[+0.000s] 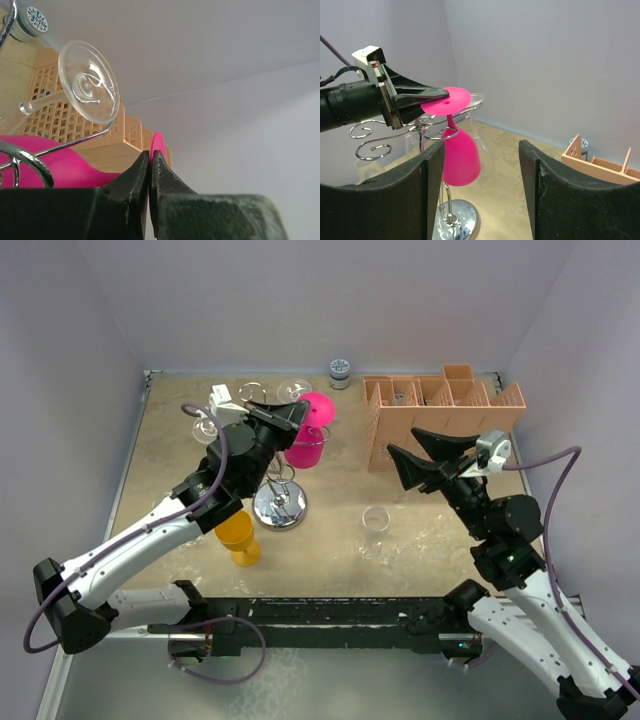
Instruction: Place the wine glass upside down on the wine glass rack
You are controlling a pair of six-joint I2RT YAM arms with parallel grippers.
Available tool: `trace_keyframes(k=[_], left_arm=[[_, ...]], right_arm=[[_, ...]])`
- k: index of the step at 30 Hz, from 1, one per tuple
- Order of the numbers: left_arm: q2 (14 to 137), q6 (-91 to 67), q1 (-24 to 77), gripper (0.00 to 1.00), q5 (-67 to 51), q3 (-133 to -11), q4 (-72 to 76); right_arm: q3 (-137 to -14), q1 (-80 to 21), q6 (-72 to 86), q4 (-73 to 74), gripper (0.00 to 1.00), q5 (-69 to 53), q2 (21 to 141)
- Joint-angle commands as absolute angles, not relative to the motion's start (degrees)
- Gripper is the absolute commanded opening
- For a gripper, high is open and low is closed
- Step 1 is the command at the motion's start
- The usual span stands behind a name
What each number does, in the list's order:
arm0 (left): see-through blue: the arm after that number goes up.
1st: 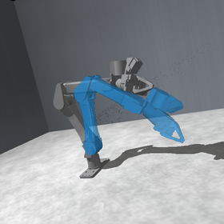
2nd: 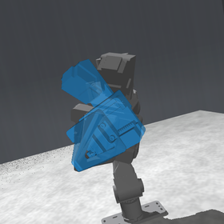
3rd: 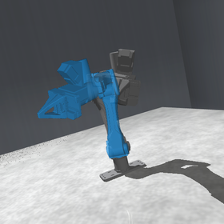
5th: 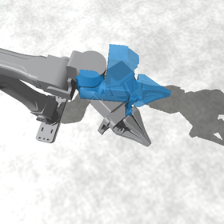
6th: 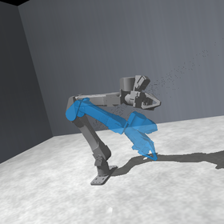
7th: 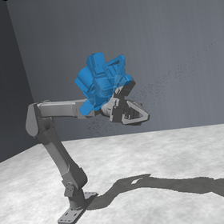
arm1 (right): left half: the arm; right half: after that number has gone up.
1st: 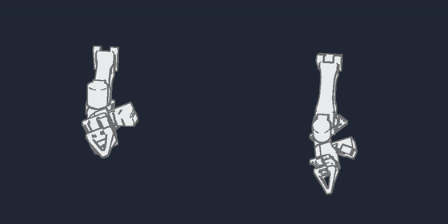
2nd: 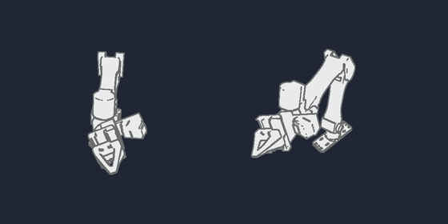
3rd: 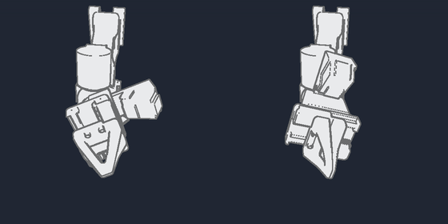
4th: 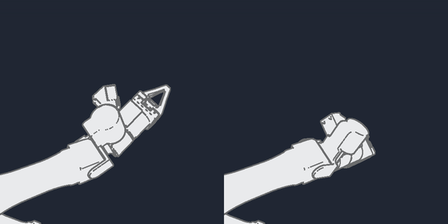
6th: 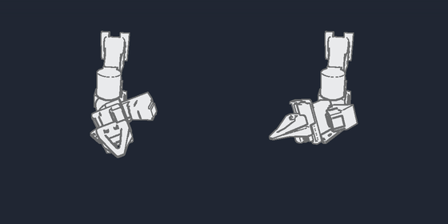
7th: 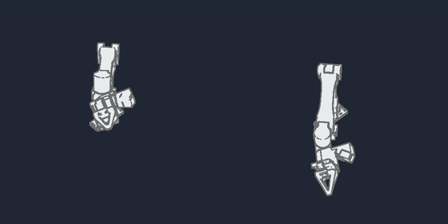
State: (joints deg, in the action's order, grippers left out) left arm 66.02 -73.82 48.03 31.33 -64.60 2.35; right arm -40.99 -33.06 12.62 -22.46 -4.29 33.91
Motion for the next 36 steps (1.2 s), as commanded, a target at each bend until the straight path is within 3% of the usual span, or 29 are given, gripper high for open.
trace_keyframes(k=[1,25,36], left_arm=[[63.7,-76.1,47.8,0.0,33.9,-63.8,4.8],[57.2,-84.5,47.8,0.0,26.0,-56.6,6.1],[57.2,-80.2,47.9,0.0,21.3,-59.1,3.9]], right_arm=[[-41.2,-33.0,14.0,-25.1,0.63,-2.3,33.2],[-40.5,-33.0,15.1,-24.2,0.63,-0.9,32.5],[-39.5,-33.0,16.3,-23.6,0.63,2.4,30.6]])
